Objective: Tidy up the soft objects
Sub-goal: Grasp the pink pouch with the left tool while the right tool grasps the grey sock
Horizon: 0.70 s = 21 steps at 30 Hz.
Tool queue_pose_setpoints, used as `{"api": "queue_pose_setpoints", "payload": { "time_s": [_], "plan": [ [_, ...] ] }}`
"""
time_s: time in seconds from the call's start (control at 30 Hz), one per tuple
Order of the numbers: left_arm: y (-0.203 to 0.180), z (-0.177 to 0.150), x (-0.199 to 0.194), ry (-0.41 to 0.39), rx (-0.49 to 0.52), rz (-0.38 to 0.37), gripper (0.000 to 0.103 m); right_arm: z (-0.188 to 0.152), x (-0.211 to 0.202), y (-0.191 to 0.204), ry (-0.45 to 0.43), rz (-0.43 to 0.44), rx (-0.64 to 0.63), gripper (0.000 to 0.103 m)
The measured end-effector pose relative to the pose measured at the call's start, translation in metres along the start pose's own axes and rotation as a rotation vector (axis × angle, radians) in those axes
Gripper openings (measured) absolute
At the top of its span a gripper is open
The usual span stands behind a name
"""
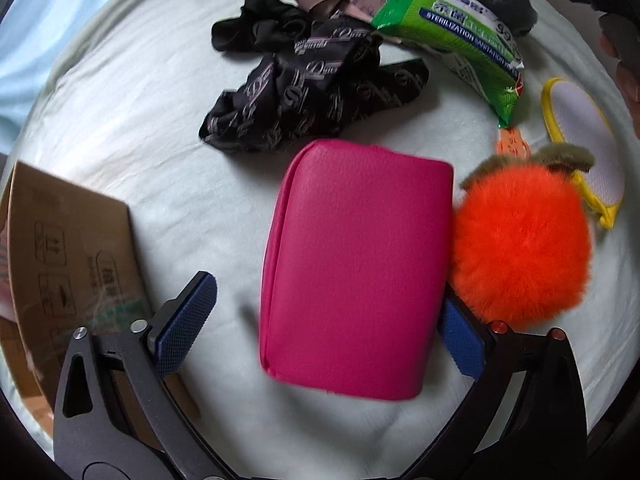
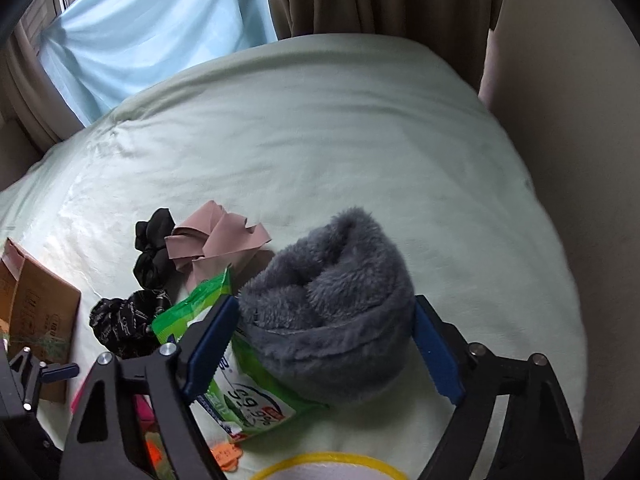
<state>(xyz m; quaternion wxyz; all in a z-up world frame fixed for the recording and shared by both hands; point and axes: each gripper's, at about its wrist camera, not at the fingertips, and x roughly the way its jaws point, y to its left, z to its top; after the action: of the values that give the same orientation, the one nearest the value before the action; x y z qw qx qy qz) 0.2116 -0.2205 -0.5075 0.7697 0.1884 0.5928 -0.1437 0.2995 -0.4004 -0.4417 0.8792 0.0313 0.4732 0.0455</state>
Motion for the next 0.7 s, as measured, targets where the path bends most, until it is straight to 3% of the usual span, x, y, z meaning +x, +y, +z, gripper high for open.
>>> {"api": "queue_pose_setpoints", "payload": {
  "time_s": [0.07, 0.13, 0.33, 0.47, 0.7],
  "plan": [
    [0.0, 0.003, 0.002, -0.016, 0.011, -0.006, 0.092, 0.0, 0.003, -0.001, 0.002, 0.009, 0.015, 0.083],
    [0.003, 0.009, 0.006, -0.023, 0.02, -0.024, 0.077, 0.001, 0.006, -0.005, 0.004, 0.011, 0.032, 0.082],
    [0.001, 0.02, 0.008, -0.027, 0.043, -0.073, 0.059, 0.003, 0.007, -0.006, 0.021, 0.014, 0.048, 0.062],
    [0.005, 0.023, 0.006, -0.031, 0.04, -0.083, 0.051, 0.002, 0.004, -0.001, 0.034, 0.001, 0.031, 0.048],
    [0.02, 0.02, -0.016, -0.041, 0.042, -0.068, 0.045, 0.004, -0.012, -0.005, 0.034, -0.001, 0.09, 0.042]
  ]
}}
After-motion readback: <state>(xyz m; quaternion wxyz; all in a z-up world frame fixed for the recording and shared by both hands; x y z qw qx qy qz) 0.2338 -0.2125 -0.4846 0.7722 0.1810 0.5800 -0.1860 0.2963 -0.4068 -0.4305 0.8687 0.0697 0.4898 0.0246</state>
